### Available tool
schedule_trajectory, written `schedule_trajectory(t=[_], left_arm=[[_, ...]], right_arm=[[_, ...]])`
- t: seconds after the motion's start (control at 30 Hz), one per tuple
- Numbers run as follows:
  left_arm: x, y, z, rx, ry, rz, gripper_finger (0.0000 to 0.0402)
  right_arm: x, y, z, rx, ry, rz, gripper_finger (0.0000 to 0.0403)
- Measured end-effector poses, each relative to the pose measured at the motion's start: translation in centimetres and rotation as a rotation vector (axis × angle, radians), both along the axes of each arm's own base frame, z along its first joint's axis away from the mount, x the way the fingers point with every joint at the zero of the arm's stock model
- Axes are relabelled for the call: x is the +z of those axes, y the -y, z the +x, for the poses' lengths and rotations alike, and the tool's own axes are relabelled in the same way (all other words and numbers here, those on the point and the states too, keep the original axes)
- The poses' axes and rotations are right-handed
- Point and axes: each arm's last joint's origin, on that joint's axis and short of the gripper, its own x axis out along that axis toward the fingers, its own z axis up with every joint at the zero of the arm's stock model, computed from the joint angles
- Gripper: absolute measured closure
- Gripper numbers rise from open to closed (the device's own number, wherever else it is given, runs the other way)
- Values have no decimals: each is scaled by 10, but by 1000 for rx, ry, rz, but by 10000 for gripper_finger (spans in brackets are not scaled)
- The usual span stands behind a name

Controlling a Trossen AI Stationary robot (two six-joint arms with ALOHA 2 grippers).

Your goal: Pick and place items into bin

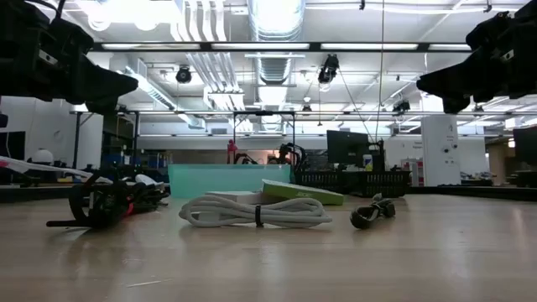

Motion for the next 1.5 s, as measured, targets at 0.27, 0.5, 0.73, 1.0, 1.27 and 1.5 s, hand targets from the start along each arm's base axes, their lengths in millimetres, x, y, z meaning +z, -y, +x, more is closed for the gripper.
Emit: schedule_trajectory(t=[0.27,0.5,0.73,1.0,1.27,1.5], left_arm=[[0,0,0,0,0,0,391],[2,-1,0,36,21,4,381],[10,-2,3,36,95,18,278],[18,-2,10,30,143,29,186],[35,-2,17,-12,275,51,183],[40,-3,23,-5,336,109,183]], right_arm=[[0,0,0,0,0,-1,335],[0,0,0,0,-5,-49,335],[10,0,1,-2,77,-134,321],[14,1,9,-8,101,-201,226],[31,1,16,-25,258,-319,181],[32,-1,25,9,212,-391,189]])
